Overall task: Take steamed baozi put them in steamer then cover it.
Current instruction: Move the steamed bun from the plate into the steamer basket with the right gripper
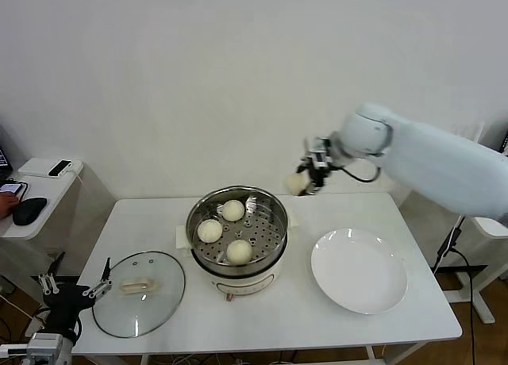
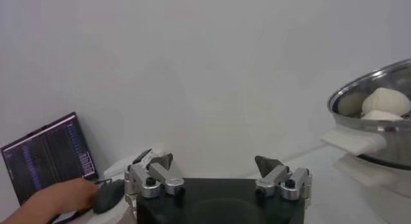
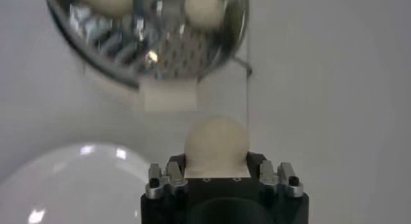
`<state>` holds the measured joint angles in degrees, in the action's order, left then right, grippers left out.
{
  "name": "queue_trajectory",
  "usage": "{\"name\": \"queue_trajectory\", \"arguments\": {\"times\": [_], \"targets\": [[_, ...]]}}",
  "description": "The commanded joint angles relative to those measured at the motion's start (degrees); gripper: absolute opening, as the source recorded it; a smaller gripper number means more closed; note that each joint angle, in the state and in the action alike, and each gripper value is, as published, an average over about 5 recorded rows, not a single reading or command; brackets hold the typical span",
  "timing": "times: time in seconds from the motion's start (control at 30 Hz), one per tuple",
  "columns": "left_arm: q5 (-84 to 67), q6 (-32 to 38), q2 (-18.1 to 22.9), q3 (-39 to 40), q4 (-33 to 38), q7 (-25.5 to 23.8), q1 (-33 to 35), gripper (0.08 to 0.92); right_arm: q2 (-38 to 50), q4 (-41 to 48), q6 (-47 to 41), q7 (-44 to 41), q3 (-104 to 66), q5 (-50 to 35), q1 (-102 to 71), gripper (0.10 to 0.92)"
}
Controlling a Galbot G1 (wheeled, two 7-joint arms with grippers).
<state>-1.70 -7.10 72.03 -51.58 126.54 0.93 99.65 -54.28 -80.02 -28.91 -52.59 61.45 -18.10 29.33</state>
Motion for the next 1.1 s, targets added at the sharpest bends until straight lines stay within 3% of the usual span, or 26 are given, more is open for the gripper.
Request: {"name": "queue_trajectory", "arguments": {"times": [0.03, 0.27, 1.1], "targets": [[0.0, 0.1, -0.1, -0.7, 0.1, 0.0, 0.7, 0.823, -17.3, 5.1, -7.4, 6.6, 4.8, -10.1, 0.2, 0.594], [0.0, 0.2, 0.4, -1.0, 0.5, 0.0, 0.8, 0.823, -19.7, 8.3, -9.8, 8.7, 6.1, -10.2, -3.7, 0.594], [-0.1, 0.3, 0.1, -0.8, -0.7, 0.0, 0.2, 0.823, -16.0, 8.0, -10.9, 8.1, 6.8, -6.2, -7.5, 0.602]]}}
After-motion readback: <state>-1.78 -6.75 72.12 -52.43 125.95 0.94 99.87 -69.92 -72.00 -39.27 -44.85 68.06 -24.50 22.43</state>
